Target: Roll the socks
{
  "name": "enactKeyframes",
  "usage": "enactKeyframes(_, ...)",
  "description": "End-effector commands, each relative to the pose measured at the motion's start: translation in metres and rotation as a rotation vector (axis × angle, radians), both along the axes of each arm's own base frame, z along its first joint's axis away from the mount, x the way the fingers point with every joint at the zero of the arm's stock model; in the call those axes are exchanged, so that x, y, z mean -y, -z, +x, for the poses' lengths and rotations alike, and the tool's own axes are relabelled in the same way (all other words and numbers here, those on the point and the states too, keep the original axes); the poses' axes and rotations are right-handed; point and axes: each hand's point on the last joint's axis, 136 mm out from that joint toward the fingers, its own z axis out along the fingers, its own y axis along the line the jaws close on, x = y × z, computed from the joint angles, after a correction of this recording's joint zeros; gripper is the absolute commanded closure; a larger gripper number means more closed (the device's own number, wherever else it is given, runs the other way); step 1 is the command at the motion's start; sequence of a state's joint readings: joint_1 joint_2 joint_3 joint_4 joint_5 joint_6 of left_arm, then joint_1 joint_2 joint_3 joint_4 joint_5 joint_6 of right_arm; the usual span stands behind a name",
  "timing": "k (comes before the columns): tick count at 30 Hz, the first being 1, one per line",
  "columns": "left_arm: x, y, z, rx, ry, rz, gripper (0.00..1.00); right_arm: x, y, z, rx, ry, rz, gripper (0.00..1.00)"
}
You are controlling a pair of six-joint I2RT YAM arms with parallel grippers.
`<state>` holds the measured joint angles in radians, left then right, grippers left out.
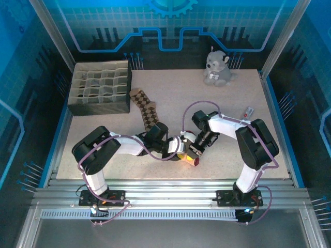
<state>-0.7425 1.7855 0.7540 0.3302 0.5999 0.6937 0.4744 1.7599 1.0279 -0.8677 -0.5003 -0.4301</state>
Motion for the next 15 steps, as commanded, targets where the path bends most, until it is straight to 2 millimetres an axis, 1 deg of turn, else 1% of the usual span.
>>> enactKeyframes(1, -0.003, 0.015, -0.025, -0.104, 0.073, 0.053, 0.96, -0.011, -0.025, 0.013, 0.041, 0.044, 0.1, 1.0)
enactKeyframes(2, -0.004, 0.016, -0.027, -0.114, 0.081, 0.06, 1.0, -0.01, -0.026, 0.014, 0.044, 0.046, 0.096, 1.0)
enactKeyframes(3, -0.005, 0.017, -0.029, -0.126, 0.088, 0.07, 1.0, -0.01, -0.027, 0.014, 0.045, 0.049, 0.094, 0.98)
enactKeyframes(7, -0.006, 0.018, -0.032, -0.193, 0.094, 0.122, 1.0, -0.009, -0.033, 0.016, 0.059, 0.081, 0.087, 0.86)
enactKeyframes(9, -0.005, 0.019, -0.032, -0.246, 0.093, 0.157, 1.0, -0.005, -0.032, 0.019, 0.076, 0.112, 0.061, 0.71)
enactKeyframes(10, -0.004, 0.019, -0.032, -0.267, 0.095, 0.17, 1.0, -0.004, -0.032, 0.02, 0.091, 0.13, 0.051, 0.7)
enactKeyframes(12, -0.003, 0.02, -0.032, -0.294, 0.094, 0.187, 1.0, 0.002, -0.033, 0.026, 0.148, 0.178, 0.02, 0.65)
enactKeyframes(15, -0.002, 0.022, -0.029, -0.316, 0.08, 0.212, 1.0, 0.014, -0.044, 0.037, 0.254, 0.268, -0.004, 0.57)
